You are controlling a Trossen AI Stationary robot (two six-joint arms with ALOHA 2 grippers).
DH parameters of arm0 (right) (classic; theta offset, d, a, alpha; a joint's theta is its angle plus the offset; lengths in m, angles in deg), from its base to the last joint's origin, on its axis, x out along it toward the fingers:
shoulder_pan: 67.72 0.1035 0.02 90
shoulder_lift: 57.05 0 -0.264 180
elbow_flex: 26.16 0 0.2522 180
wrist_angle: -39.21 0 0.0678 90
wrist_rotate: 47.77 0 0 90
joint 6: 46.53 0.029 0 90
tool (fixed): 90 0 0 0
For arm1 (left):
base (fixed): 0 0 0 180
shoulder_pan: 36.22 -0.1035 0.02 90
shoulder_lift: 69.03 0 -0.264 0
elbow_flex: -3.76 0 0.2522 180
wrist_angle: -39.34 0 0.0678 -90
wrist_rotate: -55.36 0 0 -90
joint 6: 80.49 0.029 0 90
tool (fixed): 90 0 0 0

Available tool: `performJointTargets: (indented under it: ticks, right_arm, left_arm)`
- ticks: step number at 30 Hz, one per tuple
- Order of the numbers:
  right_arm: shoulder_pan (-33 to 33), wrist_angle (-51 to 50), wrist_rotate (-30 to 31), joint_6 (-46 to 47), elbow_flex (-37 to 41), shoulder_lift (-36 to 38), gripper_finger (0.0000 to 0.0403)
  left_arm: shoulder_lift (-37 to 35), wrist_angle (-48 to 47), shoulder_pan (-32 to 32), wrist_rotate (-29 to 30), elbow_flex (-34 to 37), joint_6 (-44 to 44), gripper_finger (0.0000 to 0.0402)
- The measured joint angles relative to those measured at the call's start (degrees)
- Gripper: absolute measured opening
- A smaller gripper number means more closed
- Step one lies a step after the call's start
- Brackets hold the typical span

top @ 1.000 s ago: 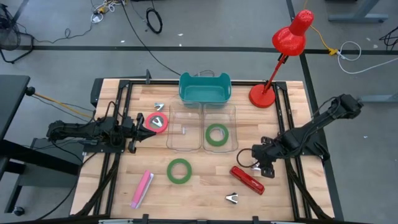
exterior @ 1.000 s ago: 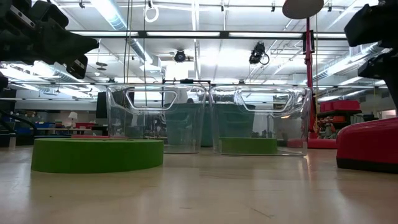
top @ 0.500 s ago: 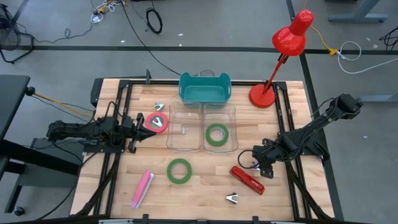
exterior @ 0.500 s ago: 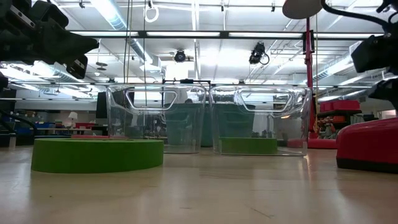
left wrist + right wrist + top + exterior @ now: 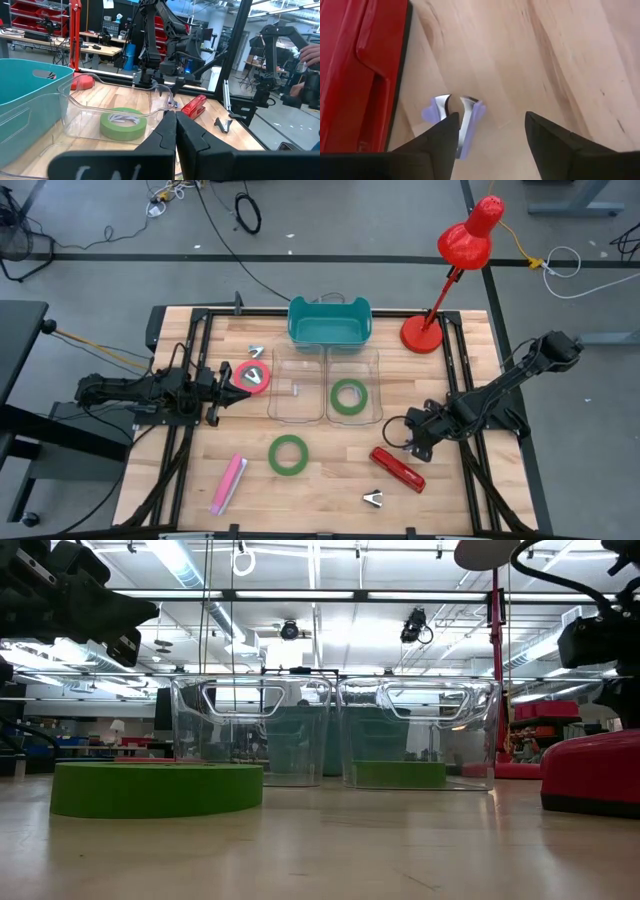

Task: Pick and place Stapler, Stapler remover, tape
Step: Put the violet staple remover into the left transparent bin

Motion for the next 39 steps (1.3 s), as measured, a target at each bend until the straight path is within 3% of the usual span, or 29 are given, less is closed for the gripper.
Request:
performJointTargets:
  ticks: [15,32,39]
  right_arm:
    - [-0.02,4.61,-2.43,2.75,2.38,-2.66,0.0156]
    - [-0.02,5.65,-2.72,2.44,2.38,-2.63,0.0032]
    - [-0.02,6.38,-2.67,2.38,2.38,-2.63,0.0012]
  left_arm:
    - [0.00,0.00,0.00,0.00,0.00,0.02,0.0003]
    - [0.01,0.00,0.00,-0.01,-0.01,-0.03,0.0003]
    - [0.00,0.00,-0.01,-0.02,0.00,0.00,0.0003]
